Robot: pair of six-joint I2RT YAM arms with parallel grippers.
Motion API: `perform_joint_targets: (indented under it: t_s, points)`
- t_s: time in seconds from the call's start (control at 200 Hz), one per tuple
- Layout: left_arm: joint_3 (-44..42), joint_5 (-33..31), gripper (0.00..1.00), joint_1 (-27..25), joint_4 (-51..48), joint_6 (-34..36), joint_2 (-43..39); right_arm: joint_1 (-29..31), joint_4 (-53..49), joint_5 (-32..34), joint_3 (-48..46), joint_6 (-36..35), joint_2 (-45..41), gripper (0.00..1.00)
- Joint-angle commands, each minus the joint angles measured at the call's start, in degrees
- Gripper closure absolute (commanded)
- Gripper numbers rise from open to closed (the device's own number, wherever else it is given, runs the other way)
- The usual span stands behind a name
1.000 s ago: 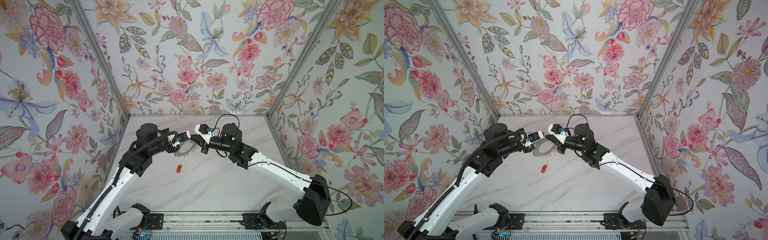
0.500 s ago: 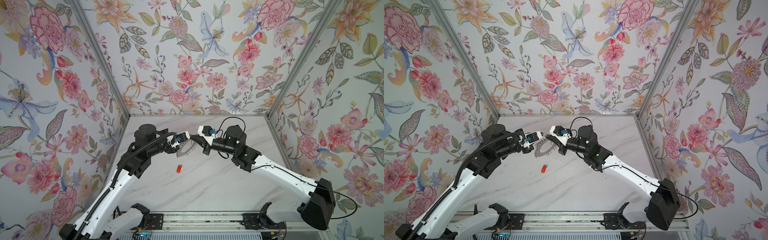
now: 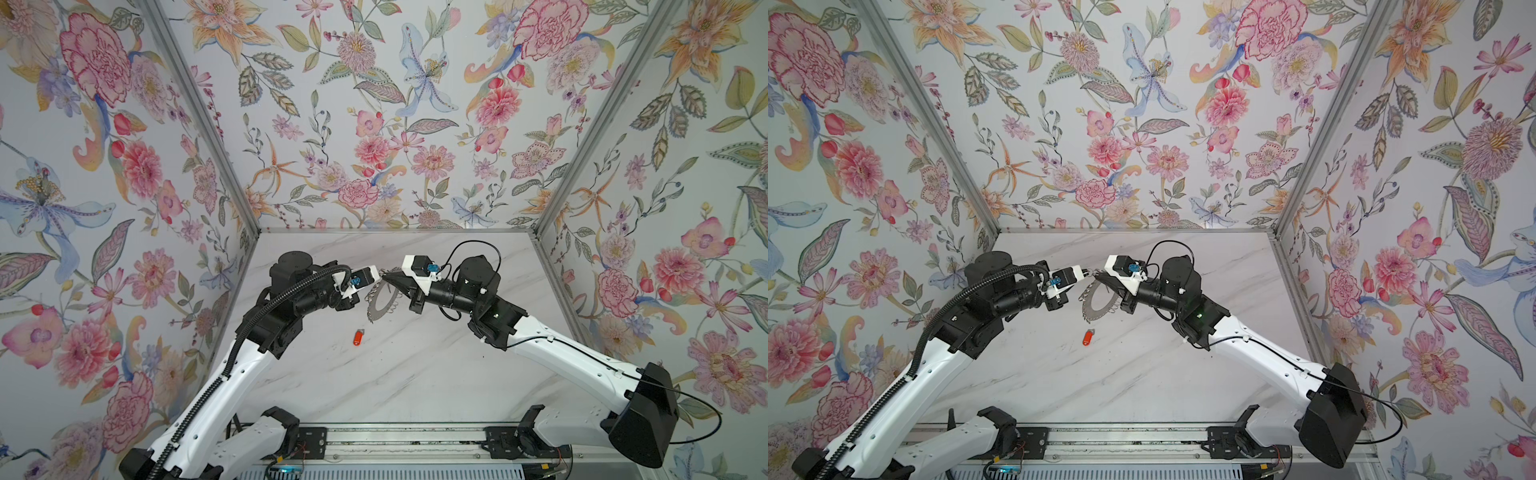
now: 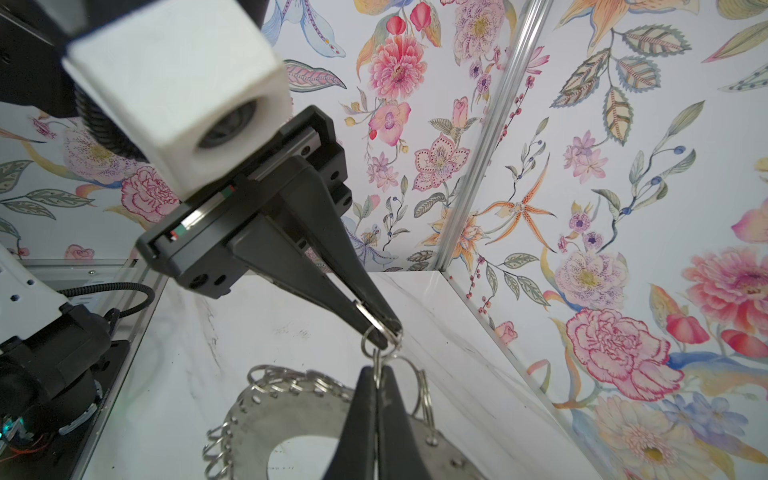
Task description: Remove the keys from the keyring
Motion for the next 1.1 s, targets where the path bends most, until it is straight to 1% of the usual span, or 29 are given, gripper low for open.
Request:
perform_joint_targets:
  t_s: [0.0,0.365,0.57,1.096]
  points:
    - [-0.46,0.17,1.00,1.21,2.19,-1.81,-0.17,0.32,4.42,-2.43,-0.22,2.24,-2.55,1.00]
    - [-2.57,2.31,1.00,1.19,3.77,-1.82,-0.08,-0.29,4.95,-7.31,0.96,4.60,-2.63,1.00]
    - [-1.49,0.01,1.00,1.52,4.17,-1.31,0.30,-0.43,2.02,-9.27,1.79,3.20,-2.29,1.00]
    - [3.34,-0.40,1.00,3.04,0.91,0.74,0.45,-0.47,-2.86,-9.22,1.28,0.21,-2.65,1.00]
